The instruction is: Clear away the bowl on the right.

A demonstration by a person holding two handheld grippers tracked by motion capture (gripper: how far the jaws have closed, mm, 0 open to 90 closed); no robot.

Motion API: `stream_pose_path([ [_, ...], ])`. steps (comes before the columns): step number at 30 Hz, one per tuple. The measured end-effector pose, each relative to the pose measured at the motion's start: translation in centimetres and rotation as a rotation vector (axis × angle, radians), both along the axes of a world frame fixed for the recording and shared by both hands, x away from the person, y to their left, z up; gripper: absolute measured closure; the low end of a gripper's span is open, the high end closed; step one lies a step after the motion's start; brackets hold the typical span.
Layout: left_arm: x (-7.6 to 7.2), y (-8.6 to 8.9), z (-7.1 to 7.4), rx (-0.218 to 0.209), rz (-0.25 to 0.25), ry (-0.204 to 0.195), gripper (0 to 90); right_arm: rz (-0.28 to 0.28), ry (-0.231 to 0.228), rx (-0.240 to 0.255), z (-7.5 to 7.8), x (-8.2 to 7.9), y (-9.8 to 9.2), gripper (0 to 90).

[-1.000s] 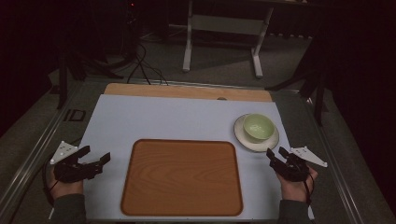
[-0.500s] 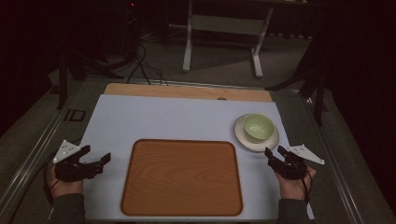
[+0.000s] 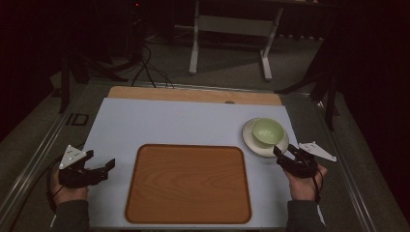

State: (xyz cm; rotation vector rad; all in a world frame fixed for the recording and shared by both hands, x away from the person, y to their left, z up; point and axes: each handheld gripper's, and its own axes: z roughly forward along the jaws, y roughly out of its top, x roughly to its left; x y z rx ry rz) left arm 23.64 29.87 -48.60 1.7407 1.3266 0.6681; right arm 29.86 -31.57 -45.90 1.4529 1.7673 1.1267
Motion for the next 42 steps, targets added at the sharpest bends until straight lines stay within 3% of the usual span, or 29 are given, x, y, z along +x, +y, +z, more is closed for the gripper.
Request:
stream_pose_path([
  [6,-0.1,0.0,0.0,-0.007,0.009,-0.009,15.2,-0.008,0.005,-0.015,0.7,1.6,0.0,39.6],
  [10,-0.1,0.0,0.1,-0.017,0.01,-0.007,15.1,-0.024,0.02,-0.042,0.7,2.5,-0.1,39.6],
  [23,0.2,0.1,0.2,-0.012,0.036,-0.027,15.3,-0.055,0.072,-0.063,0.3,5.1,-0.8,42.8],
  [37,0.0,0.5,0.2,-0.033,0.058,-0.029,15.4,-0.088,0.137,-0.039,-0.1,7.9,-1.2,47.6],
  [42,-0.1,0.5,0.2,-0.029,0.058,-0.029,15.5,-0.099,0.161,-0.004,-0.5,8.8,-1.2,46.2],
])
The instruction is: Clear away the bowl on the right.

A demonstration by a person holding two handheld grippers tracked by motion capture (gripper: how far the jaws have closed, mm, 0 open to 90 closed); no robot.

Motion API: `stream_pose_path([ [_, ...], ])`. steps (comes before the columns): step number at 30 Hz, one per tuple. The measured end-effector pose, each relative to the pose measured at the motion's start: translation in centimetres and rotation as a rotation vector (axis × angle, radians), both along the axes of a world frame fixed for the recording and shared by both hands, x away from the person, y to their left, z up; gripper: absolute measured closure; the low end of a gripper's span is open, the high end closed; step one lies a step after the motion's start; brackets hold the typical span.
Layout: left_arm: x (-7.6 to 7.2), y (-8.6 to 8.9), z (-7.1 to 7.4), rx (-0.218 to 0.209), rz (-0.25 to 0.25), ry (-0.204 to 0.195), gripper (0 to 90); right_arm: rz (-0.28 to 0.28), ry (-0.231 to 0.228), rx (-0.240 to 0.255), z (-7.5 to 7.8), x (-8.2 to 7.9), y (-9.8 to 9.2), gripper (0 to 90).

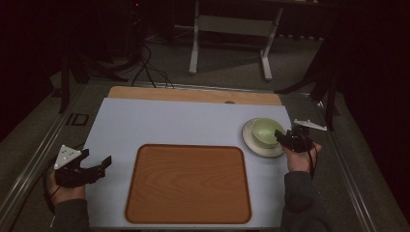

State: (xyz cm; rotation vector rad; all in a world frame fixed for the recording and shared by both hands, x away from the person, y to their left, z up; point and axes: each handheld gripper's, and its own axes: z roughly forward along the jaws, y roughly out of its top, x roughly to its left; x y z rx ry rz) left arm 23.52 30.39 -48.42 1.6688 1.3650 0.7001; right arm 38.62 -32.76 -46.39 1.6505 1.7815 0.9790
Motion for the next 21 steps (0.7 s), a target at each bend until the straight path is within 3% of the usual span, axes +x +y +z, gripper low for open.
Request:
stream_pose_path([
  [5,0.0,0.0,-0.1,0.001,0.004,0.003,15.5,-0.002,0.001,-0.003,0.0,0.4,0.2,42.0],
  [11,-0.1,0.2,0.0,-0.002,0.014,-0.001,15.5,-0.033,0.044,-0.011,-0.5,1.0,0.1,46.8],
  [18,-0.1,0.4,0.0,-0.009,0.027,0.0,15.5,-0.052,0.095,0.029,-1.4,1.7,-0.1,48.7],
  [19,-0.1,0.4,0.0,-0.009,0.027,0.0,15.5,-0.07,0.119,0.061,-1.6,1.9,-0.1,50.5],
  [21,-0.1,0.3,0.0,-0.005,0.026,0.001,15.5,-0.084,0.13,0.063,-1.8,2.0,0.1,53.3],
])
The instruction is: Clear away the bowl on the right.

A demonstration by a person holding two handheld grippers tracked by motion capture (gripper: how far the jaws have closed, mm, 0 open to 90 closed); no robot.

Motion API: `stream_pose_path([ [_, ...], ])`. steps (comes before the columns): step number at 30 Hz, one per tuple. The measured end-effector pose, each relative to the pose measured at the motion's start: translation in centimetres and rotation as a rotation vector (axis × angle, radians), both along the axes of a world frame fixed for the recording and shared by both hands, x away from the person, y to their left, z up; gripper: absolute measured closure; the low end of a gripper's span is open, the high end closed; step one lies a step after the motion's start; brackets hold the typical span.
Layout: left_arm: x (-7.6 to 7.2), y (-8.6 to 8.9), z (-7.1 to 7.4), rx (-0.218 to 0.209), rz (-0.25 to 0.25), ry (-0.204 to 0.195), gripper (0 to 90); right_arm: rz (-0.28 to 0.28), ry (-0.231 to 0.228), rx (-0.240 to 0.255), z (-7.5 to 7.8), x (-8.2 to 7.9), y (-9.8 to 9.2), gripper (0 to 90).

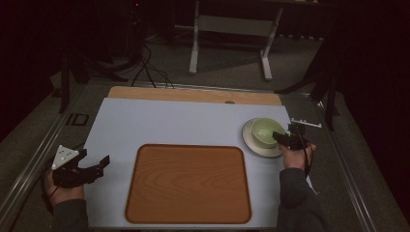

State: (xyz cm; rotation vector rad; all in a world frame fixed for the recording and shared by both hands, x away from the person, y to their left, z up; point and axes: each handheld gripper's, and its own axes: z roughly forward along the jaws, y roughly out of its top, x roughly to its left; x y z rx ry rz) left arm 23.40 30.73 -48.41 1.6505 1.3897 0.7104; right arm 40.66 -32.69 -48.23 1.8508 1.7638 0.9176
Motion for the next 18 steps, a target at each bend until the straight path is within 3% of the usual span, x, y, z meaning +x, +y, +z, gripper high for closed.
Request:
stream_pose_path([
  [14,-0.2,0.2,0.1,-0.007,0.01,-0.012,15.5,-0.066,0.115,0.054,-1.4,1.4,0.7,68.6],
  [18,-0.4,0.2,0.2,-0.005,0.013,-0.015,15.5,-0.073,0.158,0.039,-1.5,1.7,1.0,71.7],
])
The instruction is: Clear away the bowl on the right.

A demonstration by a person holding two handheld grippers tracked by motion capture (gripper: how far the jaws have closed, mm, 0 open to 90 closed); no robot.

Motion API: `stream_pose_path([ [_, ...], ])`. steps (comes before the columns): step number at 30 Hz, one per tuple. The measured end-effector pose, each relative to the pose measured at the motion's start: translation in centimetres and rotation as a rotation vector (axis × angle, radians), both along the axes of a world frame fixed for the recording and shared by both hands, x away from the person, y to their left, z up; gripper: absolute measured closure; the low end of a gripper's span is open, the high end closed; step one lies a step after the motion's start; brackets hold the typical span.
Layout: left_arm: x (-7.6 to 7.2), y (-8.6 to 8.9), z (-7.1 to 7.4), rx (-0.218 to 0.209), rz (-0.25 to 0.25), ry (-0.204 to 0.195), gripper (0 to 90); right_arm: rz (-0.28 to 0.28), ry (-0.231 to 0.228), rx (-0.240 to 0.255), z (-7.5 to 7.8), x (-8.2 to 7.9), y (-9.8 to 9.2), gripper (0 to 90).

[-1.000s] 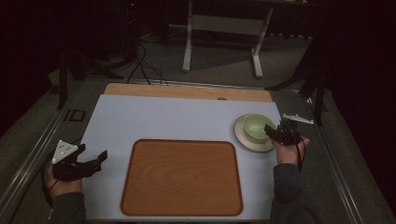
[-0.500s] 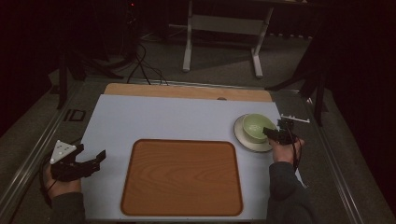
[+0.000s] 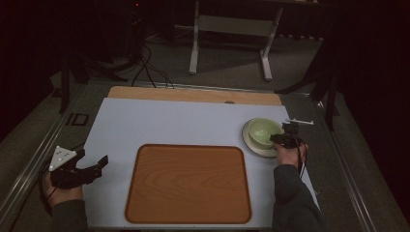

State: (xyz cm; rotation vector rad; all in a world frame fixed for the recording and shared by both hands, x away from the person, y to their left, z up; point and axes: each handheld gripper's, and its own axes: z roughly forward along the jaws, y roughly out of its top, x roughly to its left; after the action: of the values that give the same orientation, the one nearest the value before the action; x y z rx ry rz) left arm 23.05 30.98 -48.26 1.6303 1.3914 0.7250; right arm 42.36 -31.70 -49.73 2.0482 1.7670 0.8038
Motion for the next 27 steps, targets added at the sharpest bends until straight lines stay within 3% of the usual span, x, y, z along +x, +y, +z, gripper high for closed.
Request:
stream_pose_path([
  [3,-0.1,0.0,0.1,-0.002,0.002,-0.004,15.5,-0.007,0.028,0.055,-0.3,0.2,-0.2,72.4],
  [5,-0.1,0.0,0.0,-0.001,0.003,-0.003,15.5,-0.008,0.034,0.065,-0.3,0.3,-0.3,73.2],
  [9,-0.1,0.0,0.1,0.0,0.002,-0.003,15.5,-0.03,0.043,0.1,-0.3,0.2,-0.5,82.7],
  [11,-0.1,0.0,0.1,0.001,0.002,-0.004,15.5,-0.025,0.04,0.115,-0.3,0.2,-0.6,82.6],
  [15,-0.1,0.0,0.0,0.002,0.003,-0.003,15.5,-0.025,0.034,0.097,-0.2,0.1,-0.3,82.9],
  [22,-0.1,0.1,0.1,-0.001,0.003,-0.003,15.5,-0.045,0.034,0.182,-0.4,-0.2,-1.3,83.1],
  [27,-0.1,0.0,0.1,0.0,0.002,-0.004,15.5,-0.053,0.026,0.206,-0.4,-0.6,-1.8,83.2],
])
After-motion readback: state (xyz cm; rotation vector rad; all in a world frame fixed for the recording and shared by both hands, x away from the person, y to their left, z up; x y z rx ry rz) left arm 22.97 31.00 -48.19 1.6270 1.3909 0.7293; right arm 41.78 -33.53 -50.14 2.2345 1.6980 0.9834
